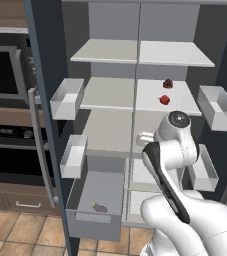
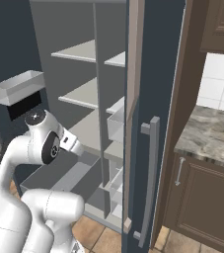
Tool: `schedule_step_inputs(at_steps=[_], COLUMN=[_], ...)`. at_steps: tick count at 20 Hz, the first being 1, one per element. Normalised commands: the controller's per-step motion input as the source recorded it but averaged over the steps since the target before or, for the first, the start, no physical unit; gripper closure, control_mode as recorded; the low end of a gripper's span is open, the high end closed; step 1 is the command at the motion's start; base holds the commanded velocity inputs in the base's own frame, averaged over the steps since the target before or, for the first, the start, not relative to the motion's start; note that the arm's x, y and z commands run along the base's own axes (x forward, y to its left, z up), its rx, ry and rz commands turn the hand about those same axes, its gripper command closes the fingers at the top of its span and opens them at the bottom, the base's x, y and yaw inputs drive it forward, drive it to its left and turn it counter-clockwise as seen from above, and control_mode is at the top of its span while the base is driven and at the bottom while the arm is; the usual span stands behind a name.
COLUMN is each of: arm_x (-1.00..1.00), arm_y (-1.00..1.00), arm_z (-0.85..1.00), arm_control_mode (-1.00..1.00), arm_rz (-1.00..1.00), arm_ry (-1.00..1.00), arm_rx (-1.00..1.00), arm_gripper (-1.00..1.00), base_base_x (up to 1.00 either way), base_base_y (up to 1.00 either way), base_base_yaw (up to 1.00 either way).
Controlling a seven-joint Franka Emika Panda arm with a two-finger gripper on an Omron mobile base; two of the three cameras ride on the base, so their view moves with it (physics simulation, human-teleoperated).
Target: Take the bell pepper and eggplant from the fridge shelf and place them in the freezer drawer to begin freezing them.
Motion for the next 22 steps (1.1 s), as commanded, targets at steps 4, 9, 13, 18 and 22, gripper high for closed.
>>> schedule_step_inputs(at_steps=[4, 9, 13, 18, 22], arm_x=[0.01, 0.00, 0.00, 0.00, 0.00], arm_y=[-0.06, -0.02, -0.06, 0.00, 0.00], arm_z=[0.00, 0.00, 0.00, 0.00, 0.00], arm_control_mode=[-1.00, -1.00, 1.00, 1.00, 1.00], arm_rz=[0.00, 0.00, -0.04, 0.00, 0.00], arm_ry=[0.00, 0.00, 0.00, 0.00, 0.00], arm_rx=[0.00, 0.00, 0.00, 0.00, 0.00], arm_gripper=[-1.00, -1.00, -1.00, -1.00, -1.00], base_base_x=[0.00, 0.00, 0.00, 0.02, 0.13], base_base_y=[0.00, 0.00, -0.07, -0.10, 0.00], base_base_yaw=[0.00, 0.00, -0.10, -0.33, -0.38])
